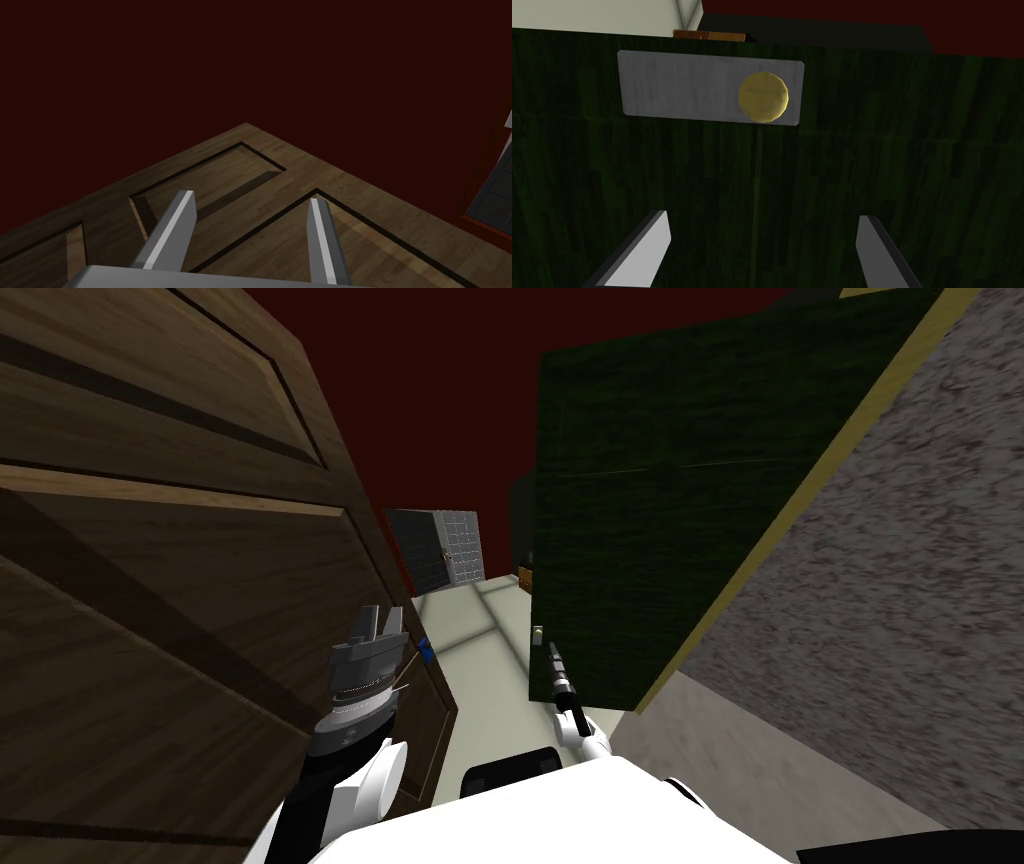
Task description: Push the door open
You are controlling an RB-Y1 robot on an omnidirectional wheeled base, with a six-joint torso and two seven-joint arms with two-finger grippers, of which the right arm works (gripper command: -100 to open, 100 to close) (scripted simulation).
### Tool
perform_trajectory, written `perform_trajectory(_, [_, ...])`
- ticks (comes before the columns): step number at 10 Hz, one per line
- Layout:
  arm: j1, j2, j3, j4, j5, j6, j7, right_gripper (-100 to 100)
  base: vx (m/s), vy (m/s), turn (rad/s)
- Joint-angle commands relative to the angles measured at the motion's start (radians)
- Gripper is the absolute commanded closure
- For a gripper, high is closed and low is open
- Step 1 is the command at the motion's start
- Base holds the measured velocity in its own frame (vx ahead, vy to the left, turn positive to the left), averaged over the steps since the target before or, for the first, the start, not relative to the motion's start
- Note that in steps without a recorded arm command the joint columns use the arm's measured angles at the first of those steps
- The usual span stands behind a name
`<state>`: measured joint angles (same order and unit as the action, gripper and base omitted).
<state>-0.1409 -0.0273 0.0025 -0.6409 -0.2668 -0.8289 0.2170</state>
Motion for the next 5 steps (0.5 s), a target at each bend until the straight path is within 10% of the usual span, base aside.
perform_trajectory(1, [0.001,-0.002,-0.001,0.002,-0.002,-0.006,0.001,-100,0.198,-0.049,0.028])
perform_trajectory(5, [0.005,0.022,-0.005,0.006,-0.007,-0.021,0.001,-100,0.212,-0.001,0.031])
